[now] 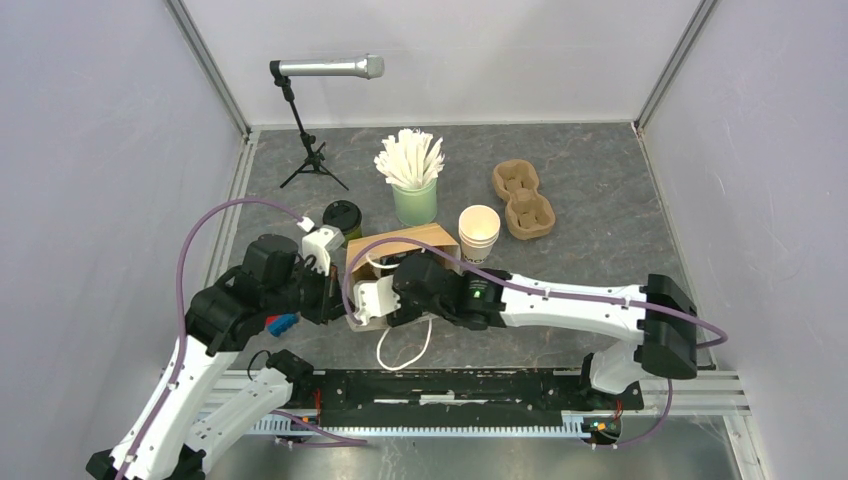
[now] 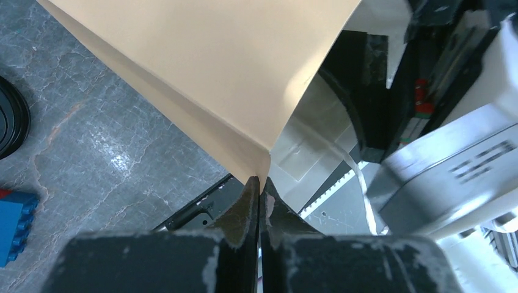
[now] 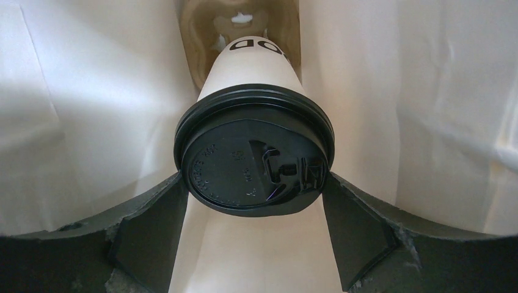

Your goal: Pack the takeout coffee

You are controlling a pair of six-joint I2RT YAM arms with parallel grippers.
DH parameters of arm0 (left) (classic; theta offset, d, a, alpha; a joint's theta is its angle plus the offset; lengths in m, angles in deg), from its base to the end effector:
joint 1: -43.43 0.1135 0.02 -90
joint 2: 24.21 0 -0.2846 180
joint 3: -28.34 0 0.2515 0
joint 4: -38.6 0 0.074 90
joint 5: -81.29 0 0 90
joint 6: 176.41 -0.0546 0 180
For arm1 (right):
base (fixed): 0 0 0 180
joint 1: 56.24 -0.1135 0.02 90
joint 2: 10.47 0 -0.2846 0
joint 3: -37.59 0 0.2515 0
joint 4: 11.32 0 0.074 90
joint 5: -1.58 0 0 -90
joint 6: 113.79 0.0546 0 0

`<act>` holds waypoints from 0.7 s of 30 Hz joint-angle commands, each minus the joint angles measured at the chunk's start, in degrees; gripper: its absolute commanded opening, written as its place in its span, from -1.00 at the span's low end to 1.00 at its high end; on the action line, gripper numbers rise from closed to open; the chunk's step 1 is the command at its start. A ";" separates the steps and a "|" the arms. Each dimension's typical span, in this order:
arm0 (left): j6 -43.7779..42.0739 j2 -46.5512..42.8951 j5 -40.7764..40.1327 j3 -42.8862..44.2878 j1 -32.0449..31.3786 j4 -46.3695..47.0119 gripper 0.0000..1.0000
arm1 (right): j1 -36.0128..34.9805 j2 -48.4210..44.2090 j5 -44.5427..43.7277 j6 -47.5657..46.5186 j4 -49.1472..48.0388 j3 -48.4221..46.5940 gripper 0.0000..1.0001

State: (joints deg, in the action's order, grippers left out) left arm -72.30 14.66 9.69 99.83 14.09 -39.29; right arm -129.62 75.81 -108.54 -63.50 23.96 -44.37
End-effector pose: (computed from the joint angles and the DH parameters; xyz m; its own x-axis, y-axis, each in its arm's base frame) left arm 0.0777 -0.0634 0.3383 -0.7612 0.1625 -0.6279 0.4877 0.7815 -0.3890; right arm 0.1178 0.3289 0.2987 0.3862 -0.8037 -0.4527 -0.7503 0.0117 -0.6610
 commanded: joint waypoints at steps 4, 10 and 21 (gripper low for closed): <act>-2.08 -0.64 1.76 -0.56 -0.06 2.20 -0.95 | -0.18 4.46 1.85 -5.12 -5.25 -3.91 0.65; -1.20 -0.71 1.73 -0.56 -0.06 2.20 -0.95 | -0.19 7.27 2.04 -5.47 -5.72 -4.83 0.65; 2.86 -0.70 2.78 -1.27 -0.01 3.58 -0.95 | -0.17 12.01 -2.13 -2.23 -6.40 -6.88 0.65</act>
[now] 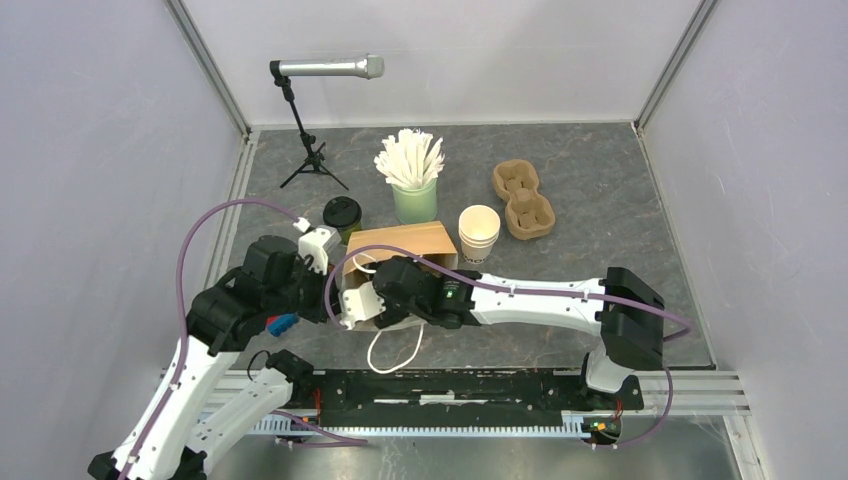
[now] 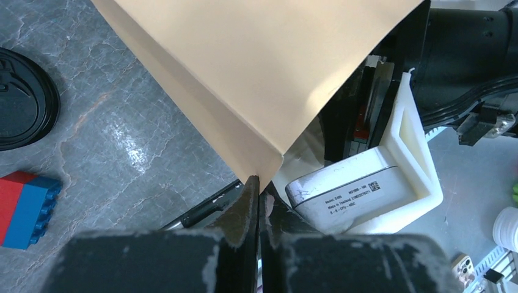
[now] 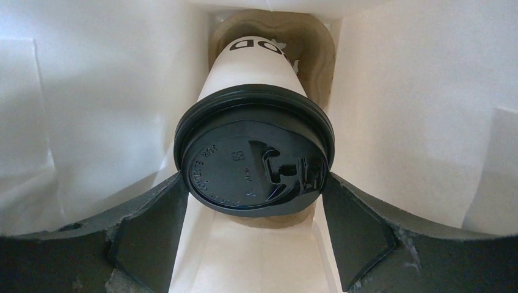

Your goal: Pack the takeout coffee

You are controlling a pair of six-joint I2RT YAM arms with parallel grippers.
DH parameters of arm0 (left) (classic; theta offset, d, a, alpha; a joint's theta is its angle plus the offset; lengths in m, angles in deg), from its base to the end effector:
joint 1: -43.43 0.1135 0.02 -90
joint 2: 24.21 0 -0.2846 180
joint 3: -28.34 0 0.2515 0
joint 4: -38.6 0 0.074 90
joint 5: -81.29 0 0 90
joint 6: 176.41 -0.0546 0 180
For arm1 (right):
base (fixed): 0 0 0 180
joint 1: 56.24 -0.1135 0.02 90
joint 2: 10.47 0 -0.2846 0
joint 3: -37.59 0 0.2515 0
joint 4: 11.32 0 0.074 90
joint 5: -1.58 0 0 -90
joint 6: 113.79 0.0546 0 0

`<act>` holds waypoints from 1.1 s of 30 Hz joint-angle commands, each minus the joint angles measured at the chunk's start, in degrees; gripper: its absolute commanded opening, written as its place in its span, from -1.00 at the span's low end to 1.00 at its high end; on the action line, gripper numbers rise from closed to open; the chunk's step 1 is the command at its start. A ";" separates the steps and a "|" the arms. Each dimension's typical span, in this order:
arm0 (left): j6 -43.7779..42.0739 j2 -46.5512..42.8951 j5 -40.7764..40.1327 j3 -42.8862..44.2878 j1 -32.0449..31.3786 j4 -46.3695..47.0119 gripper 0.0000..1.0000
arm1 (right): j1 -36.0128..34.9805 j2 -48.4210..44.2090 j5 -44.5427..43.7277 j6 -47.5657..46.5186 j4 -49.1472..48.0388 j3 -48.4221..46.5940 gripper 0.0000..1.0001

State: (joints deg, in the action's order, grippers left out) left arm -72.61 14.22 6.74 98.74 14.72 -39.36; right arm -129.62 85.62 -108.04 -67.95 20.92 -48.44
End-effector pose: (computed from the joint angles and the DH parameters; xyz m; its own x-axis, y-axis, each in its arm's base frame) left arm 0.0793 -0.0600 0.3325 -0.7618 0.1551 -0.6290 0.4568 0.8170 -0.3518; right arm 0.1293 0.3690 0.2681 0.4412 -0.8161 -0.3732 -0.7307 -0.0853 -0.6774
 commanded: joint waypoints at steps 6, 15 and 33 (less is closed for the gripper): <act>6.53 -1.37 4.84 -0.92 -0.65 3.30 -0.95 | -0.09 0.29 -3.97 5.83 -5.51 -0.51 0.61; 11.46 -3.03 2.24 -1.49 -0.69 1.80 -0.95 | 0.15 -3.77 -4.27 7.39 -7.25 4.59 0.61; 14.05 -2.90 0.46 0.87 -0.66 -0.31 -0.95 | 0.74 -0.13 -6.61 8.78 -2.03 1.92 0.61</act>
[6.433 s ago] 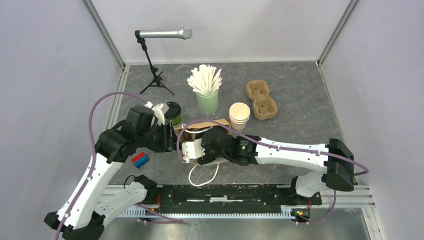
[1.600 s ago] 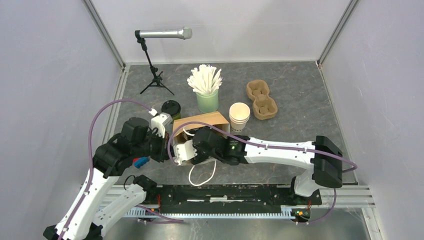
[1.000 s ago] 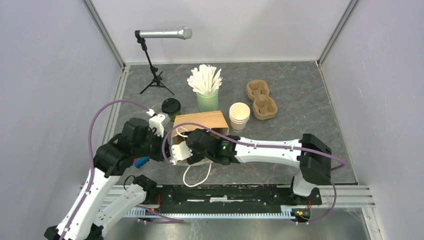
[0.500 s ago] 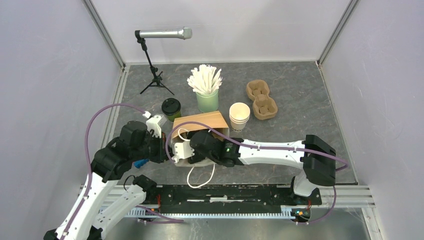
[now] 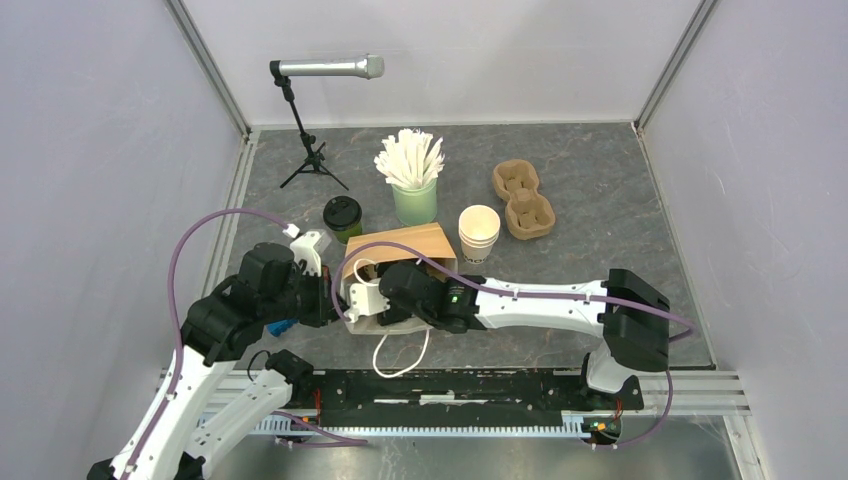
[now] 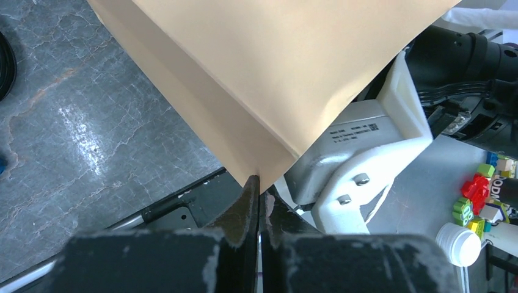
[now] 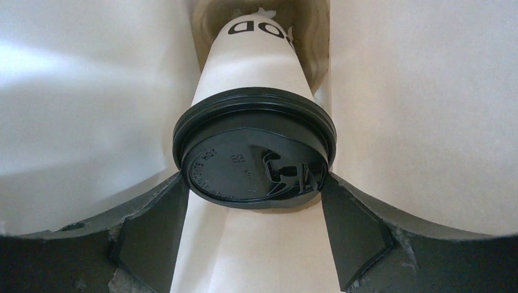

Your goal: Pack the takeout coffee

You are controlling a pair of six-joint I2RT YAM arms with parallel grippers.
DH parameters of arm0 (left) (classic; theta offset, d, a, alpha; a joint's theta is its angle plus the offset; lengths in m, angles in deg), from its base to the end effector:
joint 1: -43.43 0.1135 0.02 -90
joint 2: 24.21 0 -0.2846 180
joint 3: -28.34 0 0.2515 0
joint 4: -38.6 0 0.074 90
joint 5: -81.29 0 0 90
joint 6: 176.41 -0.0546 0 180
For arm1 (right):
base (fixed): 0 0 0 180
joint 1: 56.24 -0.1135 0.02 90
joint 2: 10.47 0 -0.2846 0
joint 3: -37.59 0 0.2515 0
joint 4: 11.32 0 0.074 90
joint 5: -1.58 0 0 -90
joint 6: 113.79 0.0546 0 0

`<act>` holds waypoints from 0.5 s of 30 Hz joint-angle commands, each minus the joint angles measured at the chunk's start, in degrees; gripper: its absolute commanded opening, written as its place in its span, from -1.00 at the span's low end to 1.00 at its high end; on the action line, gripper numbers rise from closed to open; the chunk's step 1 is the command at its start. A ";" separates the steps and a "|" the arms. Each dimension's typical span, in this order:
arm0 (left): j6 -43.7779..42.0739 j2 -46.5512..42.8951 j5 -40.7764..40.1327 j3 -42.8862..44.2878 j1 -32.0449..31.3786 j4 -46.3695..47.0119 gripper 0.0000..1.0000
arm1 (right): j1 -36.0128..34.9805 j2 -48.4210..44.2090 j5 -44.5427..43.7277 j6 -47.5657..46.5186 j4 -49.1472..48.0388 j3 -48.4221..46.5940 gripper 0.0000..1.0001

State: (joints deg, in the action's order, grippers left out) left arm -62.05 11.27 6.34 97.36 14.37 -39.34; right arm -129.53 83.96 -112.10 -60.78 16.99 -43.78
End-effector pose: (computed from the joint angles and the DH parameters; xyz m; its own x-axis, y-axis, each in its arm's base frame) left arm 0.0704 -0.0553 0.3290 -0.8175 -0.0014 -0.5759 0.3228 0.8271 -0.4602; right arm 0.1303 0.3577 0.2585 0.3238 -0.8377 -0.4397 -0.7457 0.0600 -0.6636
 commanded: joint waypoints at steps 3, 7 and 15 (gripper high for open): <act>3.44 0.60 1.37 3.04 -0.33 -0.20 -0.95 | 0.57 1.71 -1.79 1.75 2.26 -4.00 0.61; 2.77 1.72 1.78 3.75 -0.34 -0.08 -0.95 | 0.25 1.63 2.02 2.15 1.15 -5.02 0.64; 3.25 1.79 2.55 2.45 -0.37 1.72 -0.95 | 0.17 2.86 5.88 3.42 -2.19 -6.17 0.70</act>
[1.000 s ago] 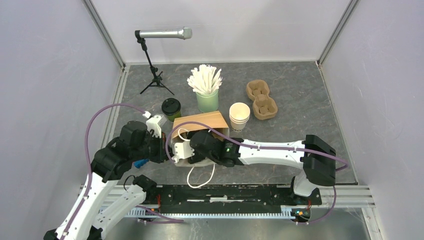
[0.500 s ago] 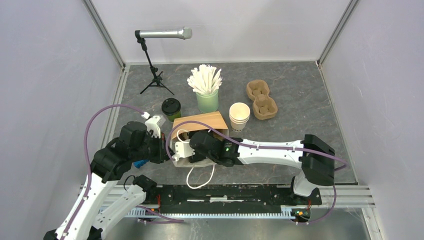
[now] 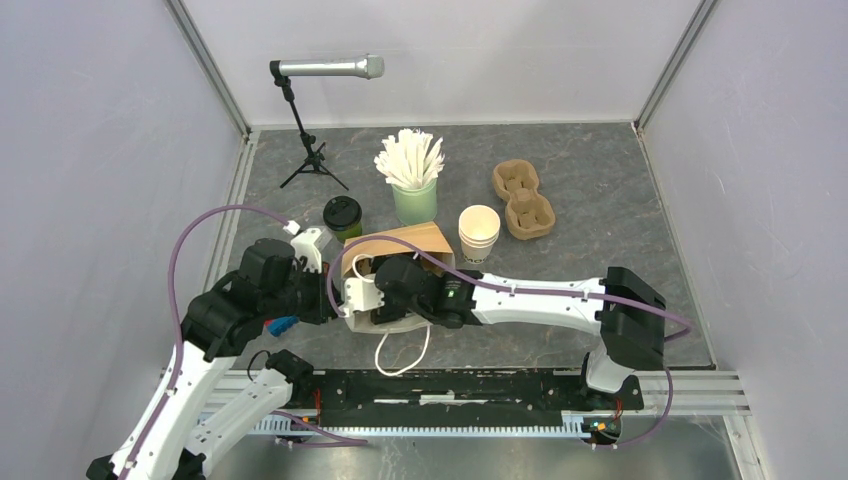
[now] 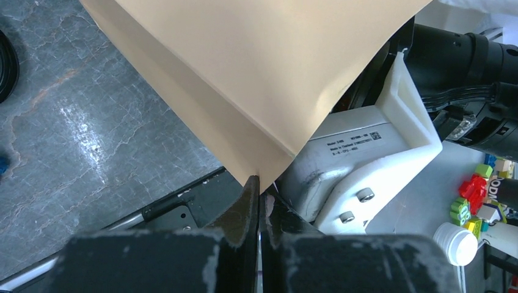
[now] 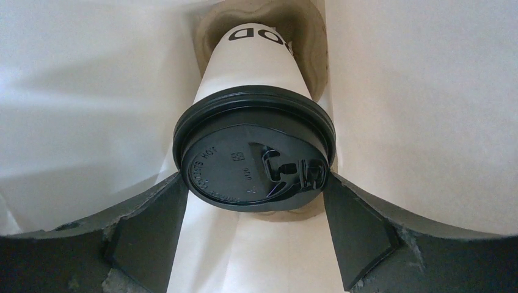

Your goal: Pack the takeout coffee

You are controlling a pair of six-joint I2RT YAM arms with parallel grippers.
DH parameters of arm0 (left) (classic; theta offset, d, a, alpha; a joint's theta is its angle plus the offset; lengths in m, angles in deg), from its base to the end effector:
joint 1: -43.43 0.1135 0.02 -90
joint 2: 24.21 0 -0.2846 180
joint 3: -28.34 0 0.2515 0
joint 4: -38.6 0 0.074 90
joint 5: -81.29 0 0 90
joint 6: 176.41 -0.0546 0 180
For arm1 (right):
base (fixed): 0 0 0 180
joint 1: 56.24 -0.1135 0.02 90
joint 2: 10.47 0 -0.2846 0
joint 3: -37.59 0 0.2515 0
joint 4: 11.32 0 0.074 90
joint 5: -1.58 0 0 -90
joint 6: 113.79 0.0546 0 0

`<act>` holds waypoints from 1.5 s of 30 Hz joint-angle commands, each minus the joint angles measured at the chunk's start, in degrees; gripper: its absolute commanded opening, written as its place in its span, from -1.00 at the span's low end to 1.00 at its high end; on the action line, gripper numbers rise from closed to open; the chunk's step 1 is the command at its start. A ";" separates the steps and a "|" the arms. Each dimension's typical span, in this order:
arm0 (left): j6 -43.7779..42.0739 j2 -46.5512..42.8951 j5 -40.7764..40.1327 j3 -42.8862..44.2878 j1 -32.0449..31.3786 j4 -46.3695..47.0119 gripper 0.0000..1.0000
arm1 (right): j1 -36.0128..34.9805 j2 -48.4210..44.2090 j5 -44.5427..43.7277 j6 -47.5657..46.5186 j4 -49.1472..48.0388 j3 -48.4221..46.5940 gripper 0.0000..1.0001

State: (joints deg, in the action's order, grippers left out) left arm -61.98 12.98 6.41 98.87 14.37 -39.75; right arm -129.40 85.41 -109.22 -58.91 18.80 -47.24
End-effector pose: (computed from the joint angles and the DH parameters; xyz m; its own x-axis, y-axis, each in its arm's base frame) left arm 0.0743 -0.0576 0.3341 -0.8234 0.0008 -0.5674 0.3180 0.8288 -0.4604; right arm 0.1316 0.3678 0.2661 0.3142 -0.8183 -0.4812 -0.7782 0.0683 -0.6243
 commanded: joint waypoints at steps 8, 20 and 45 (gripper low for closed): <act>3.69 0.28 2.79 0.23 -0.30 2.76 -0.95 | 0.04 3.15 5.64 1.88 -6.63 -3.44 0.62; 3.88 0.26 2.99 -0.22 -0.32 3.12 -0.95 | 0.04 2.58 9.29 4.53 -8.99 -3.10 0.73; 4.25 -0.39 3.28 -0.52 -0.38 3.36 -0.95 | 0.16 0.54 12.30 6.81 -15.87 0.09 0.59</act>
State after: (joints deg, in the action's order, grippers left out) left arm -59.95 12.71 4.29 98.63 14.70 -39.82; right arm -128.83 86.54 -97.41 -53.29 9.23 -46.67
